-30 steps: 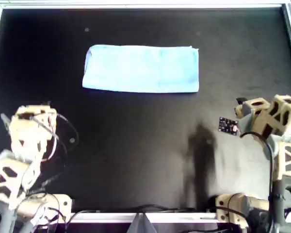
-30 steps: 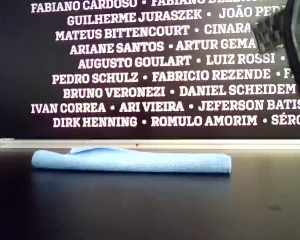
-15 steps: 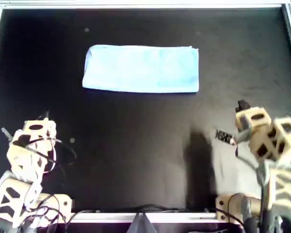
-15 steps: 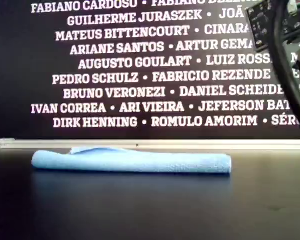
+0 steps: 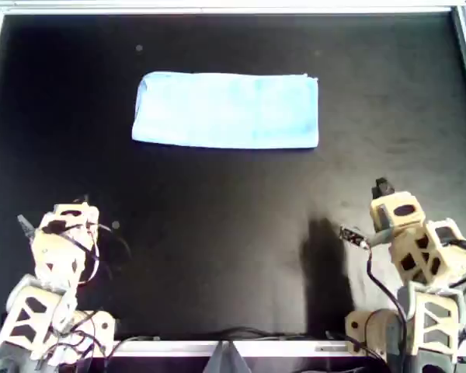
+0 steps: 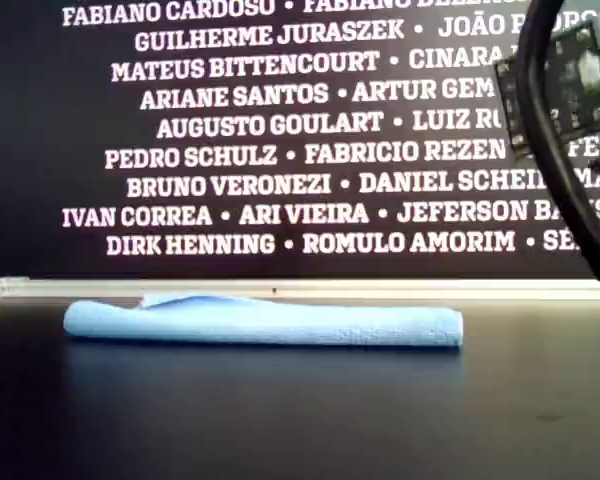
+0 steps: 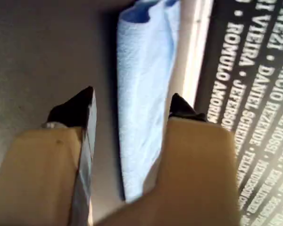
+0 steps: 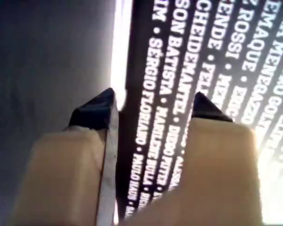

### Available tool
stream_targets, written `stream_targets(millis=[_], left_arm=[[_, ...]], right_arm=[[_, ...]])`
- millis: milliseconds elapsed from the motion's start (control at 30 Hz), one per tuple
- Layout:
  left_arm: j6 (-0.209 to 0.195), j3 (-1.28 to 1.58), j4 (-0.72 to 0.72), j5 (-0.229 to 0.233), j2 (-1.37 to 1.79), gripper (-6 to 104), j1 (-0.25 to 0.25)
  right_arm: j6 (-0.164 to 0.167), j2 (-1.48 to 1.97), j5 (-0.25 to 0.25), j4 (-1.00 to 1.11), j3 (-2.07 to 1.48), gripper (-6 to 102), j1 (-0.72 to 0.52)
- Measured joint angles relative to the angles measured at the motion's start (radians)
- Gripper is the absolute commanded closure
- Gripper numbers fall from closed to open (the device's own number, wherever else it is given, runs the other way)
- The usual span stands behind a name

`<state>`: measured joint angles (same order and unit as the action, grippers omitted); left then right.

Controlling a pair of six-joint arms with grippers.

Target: Fold a cloth

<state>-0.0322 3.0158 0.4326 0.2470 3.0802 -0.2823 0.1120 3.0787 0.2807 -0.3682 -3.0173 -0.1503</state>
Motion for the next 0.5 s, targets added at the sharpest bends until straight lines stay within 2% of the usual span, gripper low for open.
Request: stream_targets(millis=[133,500], left_arm=[[0.000,0.012,-0.071,0.000,0.002,42,0.000],[-0.003,0.012,-0.080,0.000,0.002,41,0.000]], right_arm=[[0.006,0.000,0.000,0.003,-0.002,30,0.000],[-0.003,0.000,0.002,0.008,-0.002,30,-0.002]])
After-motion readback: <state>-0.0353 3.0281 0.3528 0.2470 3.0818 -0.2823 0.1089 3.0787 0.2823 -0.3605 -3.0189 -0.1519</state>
